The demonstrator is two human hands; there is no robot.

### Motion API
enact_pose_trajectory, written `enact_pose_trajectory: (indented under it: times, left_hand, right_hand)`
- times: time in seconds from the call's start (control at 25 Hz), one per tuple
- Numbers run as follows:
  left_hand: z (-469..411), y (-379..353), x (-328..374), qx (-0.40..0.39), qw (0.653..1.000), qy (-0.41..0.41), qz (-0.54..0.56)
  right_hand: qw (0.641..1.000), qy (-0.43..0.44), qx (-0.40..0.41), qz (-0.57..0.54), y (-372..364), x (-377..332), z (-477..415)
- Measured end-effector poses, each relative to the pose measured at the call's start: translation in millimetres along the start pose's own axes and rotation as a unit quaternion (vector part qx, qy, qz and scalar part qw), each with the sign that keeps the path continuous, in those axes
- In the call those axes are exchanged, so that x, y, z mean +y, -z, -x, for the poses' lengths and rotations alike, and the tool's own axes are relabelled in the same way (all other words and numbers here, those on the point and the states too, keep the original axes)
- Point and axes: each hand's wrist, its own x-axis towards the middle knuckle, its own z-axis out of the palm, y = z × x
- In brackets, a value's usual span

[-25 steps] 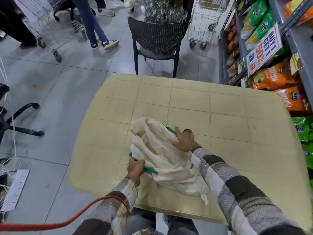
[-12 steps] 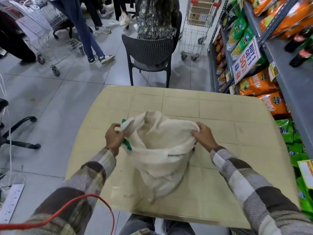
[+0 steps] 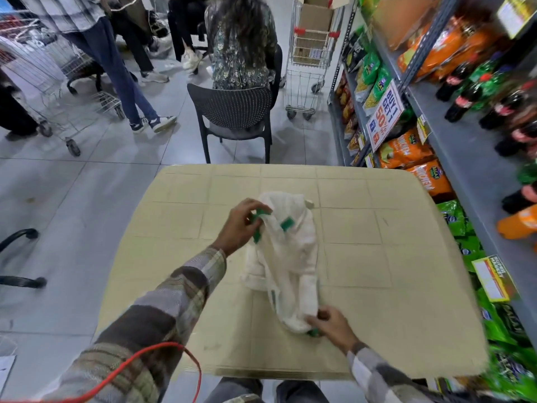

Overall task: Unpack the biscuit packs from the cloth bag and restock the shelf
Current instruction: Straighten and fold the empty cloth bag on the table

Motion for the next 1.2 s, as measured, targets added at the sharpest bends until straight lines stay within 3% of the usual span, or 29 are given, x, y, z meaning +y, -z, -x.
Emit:
enact_pose_trajectory:
  times: [0.12, 0.24, 0.48, 0.6, 0.72, 0.8, 0.84, 0.92, 1.0, 1.12, 1.2]
  left_hand:
    - [33.5, -45.6, -17.1, -0.063, 0.996, 0.058, -0.014]
    - [65.8, -74.3, -40.1, -0.098, 0.973, 0.206, -0.031]
    - [105.7, -96.4, -72.5, -0.088, 0.938, 0.334, -0.033]
    - [120.8, -113.1, -83.9, -0.092, 0.929, 0.347, -0.088]
    - [124.8, -122.4, -88.0, -0.016, 0.940, 0.330, -0.081]
    - [120.8, -117.0, -85.6, 0.060, 0.943, 0.328, 0.003]
    - [115.2, -110.3, -82.0, 0.094, 0.927, 0.354, 0.083]
    - [102.7, -90.2, -75.7, 0.110, 0.888, 0.396, 0.206]
    - [84.4, -63.4, -67.1, 0.081, 0.880, 0.394, 0.253]
    - [54.2, -19.0, -46.7, 0.044, 0.903, 0.354, 0.240]
    - [36.8, 7.5, -36.3, 0.080, 0.936, 0.321, 0.118]
  right_hand:
    - [0.997, 0.007, 0.047, 0.057, -4.1, 9.8, 6.5]
    - [0.994, 0.033, 0.078, 0.073, 11.1, -6.1, 1.7]
    - [0.966, 0.126, 0.071, 0.213, 17.4, -48.3, -41.2]
    - [0.953, 0.132, 0.032, 0.272, 11.8, -57.6, -63.6]
    - [0.956, 0.143, 0.019, 0.255, 3.0, -59.0, -76.1]
    - [0.971, 0.135, 0.031, 0.195, 0.6, -61.7, -75.5]
    - [0.976, 0.132, 0.031, 0.172, 1.8, -64.1, -74.7]
    - [0.980, 0.134, 0.013, 0.144, 9.3, -74.7, -68.4]
    - [0.977, 0.132, -0.028, 0.163, 24.6, -87.7, -63.3]
    - [0.939, 0.109, -0.058, 0.320, 56.9, -103.0, -52.8]
    - [0.935, 0.093, -0.028, 0.341, 73.3, -107.0, -44.9]
